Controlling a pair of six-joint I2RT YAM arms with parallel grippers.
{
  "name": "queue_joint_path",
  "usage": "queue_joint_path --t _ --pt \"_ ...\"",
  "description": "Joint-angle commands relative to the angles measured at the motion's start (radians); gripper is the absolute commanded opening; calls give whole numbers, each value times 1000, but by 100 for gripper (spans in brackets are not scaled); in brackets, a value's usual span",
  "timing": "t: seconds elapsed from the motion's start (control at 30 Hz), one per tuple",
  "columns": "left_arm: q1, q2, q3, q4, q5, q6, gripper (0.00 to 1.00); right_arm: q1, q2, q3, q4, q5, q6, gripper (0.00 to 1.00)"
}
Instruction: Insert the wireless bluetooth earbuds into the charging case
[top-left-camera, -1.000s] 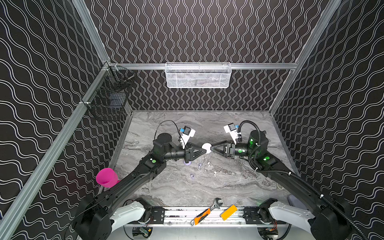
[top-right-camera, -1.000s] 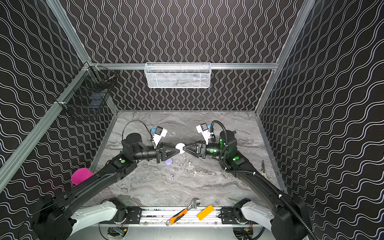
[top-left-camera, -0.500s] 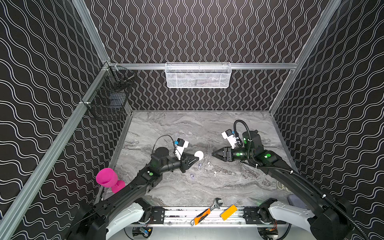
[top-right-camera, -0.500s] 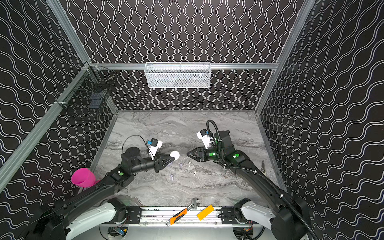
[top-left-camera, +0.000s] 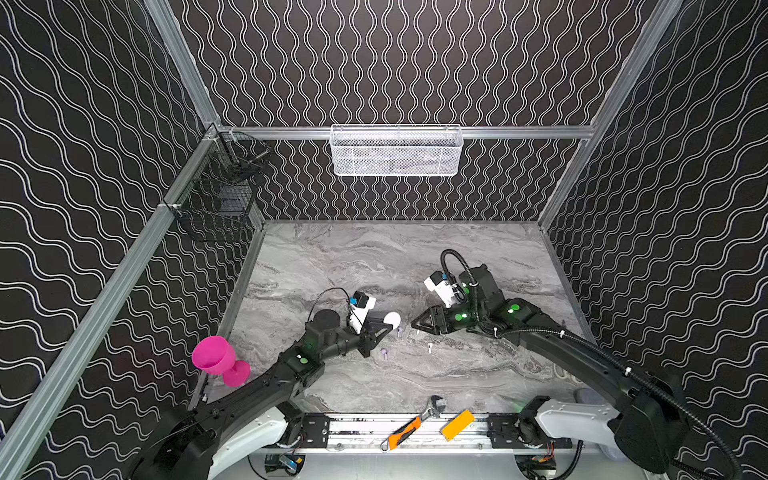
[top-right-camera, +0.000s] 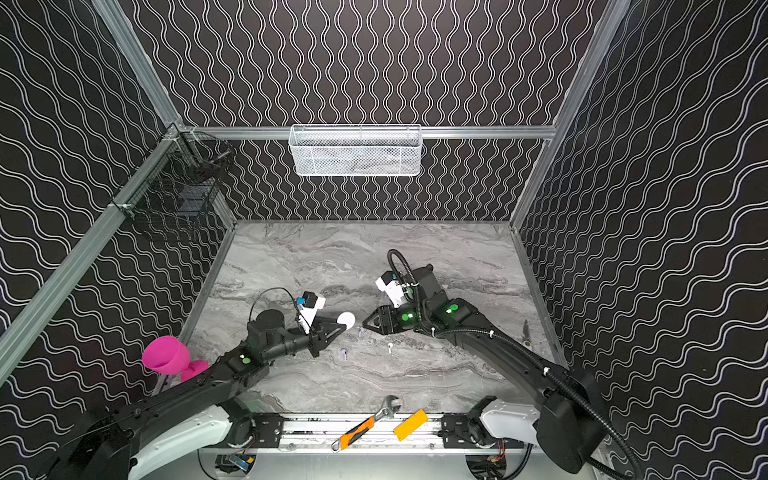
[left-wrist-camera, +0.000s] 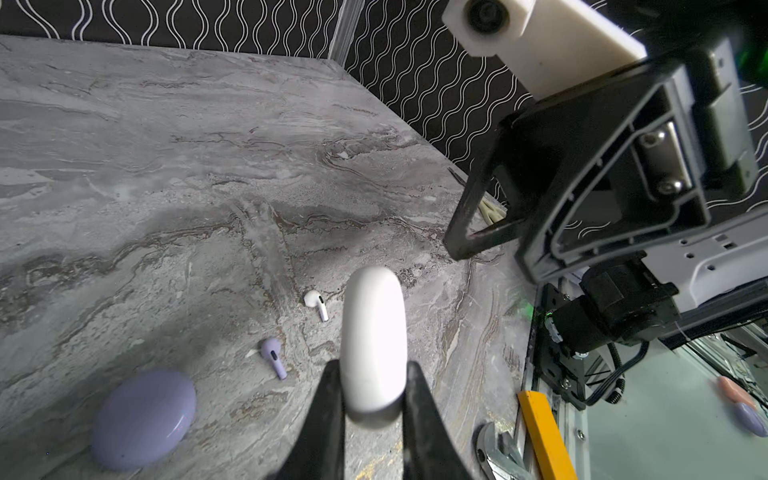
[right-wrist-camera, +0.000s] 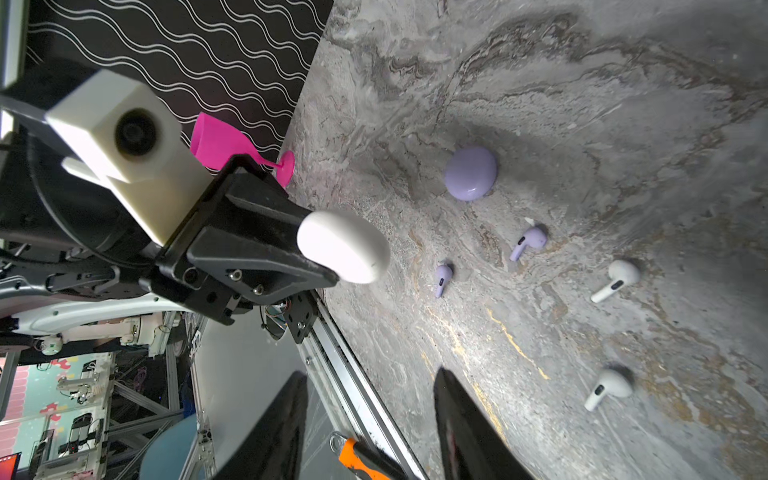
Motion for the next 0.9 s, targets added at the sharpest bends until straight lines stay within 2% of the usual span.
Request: queue_joint_path --t 0.0,0.3,0.87 --pt "-12 13 0 57 -24 58 8 16 24 11 4 26 -9 52" --pt "-39 29 -21 65 -60 108 8 55 102 43 4 41 -5 51" --pt "-44 8 -44 72 -49 134 7 73 191 76 10 49 -9 51"
